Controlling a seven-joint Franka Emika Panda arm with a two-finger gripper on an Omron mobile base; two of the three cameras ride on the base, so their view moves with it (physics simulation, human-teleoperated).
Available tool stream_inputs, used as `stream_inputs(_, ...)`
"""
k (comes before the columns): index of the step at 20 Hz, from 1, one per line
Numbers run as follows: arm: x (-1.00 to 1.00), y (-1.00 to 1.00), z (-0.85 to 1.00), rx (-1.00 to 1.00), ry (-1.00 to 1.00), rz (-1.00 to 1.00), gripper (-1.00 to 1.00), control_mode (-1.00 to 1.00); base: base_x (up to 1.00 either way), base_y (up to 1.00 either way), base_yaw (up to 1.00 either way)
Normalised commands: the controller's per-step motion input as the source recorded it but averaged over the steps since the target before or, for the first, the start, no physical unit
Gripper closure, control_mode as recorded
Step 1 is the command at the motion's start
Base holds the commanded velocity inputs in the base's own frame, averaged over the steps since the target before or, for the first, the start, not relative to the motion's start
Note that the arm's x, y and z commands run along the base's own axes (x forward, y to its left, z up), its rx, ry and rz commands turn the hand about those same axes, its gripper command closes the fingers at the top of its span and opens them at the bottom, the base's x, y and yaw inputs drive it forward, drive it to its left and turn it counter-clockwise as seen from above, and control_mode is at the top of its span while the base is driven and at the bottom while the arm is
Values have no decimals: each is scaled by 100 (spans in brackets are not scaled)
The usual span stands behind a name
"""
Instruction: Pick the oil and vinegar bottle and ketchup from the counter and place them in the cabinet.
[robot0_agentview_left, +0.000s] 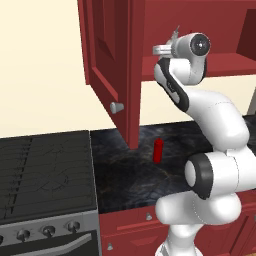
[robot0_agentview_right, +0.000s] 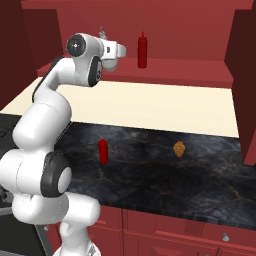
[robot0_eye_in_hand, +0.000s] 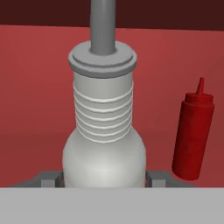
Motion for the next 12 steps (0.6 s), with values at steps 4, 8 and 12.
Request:
stream_inputs(4, 30, 0, -15, 0, 0, 0, 100, -100, 0, 0, 0)
stream_inputs(8, 30, 0, -20, 0, 0, 0, -100, -100, 0, 0, 0)
stream_inputs(12, 24, 0, -24, 0, 0, 0, -100, -100, 0, 0, 0)
